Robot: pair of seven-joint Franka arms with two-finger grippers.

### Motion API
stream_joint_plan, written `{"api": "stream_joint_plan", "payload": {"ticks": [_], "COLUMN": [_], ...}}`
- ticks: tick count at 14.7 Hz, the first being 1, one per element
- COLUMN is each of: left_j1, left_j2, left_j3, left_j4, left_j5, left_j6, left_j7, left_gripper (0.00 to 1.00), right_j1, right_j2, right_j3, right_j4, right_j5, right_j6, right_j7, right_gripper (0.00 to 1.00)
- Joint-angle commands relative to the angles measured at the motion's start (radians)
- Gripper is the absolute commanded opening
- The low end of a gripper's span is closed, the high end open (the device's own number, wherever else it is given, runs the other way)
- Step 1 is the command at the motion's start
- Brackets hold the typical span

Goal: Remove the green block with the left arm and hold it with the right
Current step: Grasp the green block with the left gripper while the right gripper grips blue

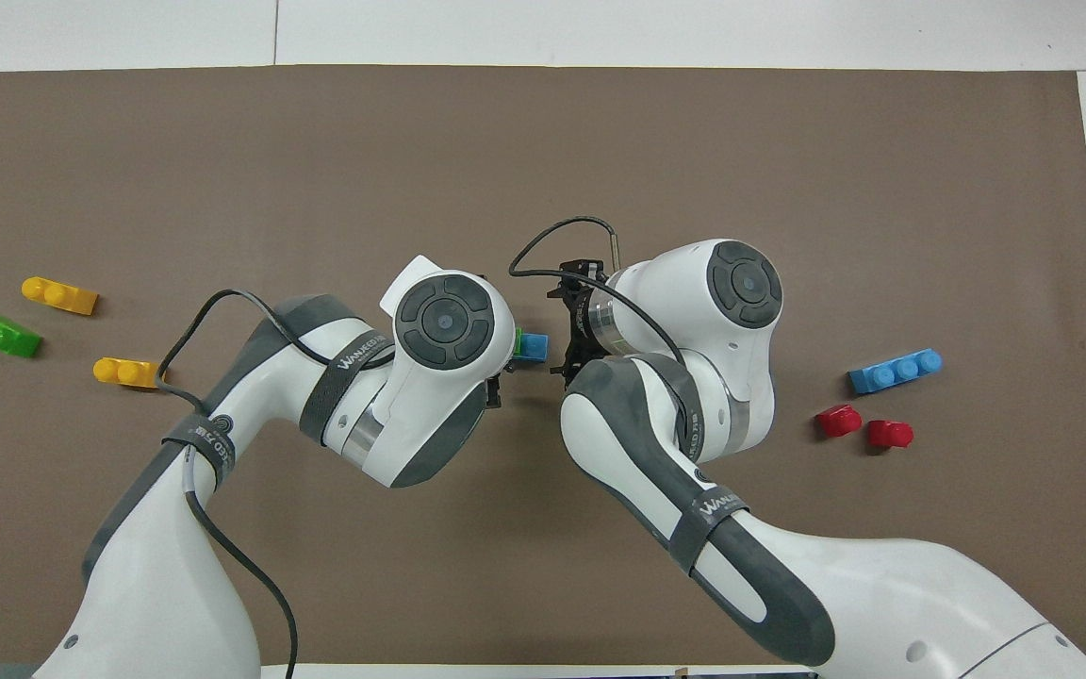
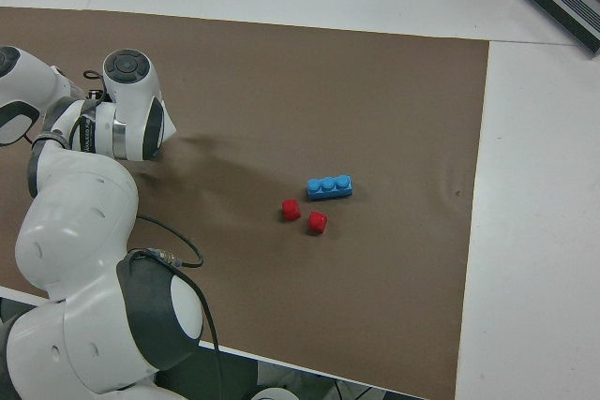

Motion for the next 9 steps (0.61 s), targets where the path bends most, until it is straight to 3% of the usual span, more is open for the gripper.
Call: {"api": "stream_joint_plan", "payload": {"ticks": [1, 9], "left_j1": [-0.017, -0.017], "left_j2": [0.007, 0.006], "left_j3": [0.015, 0.015], "left_j4": [0.002, -0.018], "left_j5": [0.036, 0.051], "left_j6": [0.016, 0.024], "left_j7": [-0.026, -0.025], "left_gripper": [1.00, 1.00], "right_j1": [0.021, 0.058], "right_j2": [0.030, 0.070], "right_j3": [-0.002, -0.003], "right_j4": [-0.002, -0.007], "right_j5": [0.028, 0.056], "right_j6": [0.058, 0.118], "right_j7": [0.014, 0.020], "right_gripper": [1.00, 1.00]}}
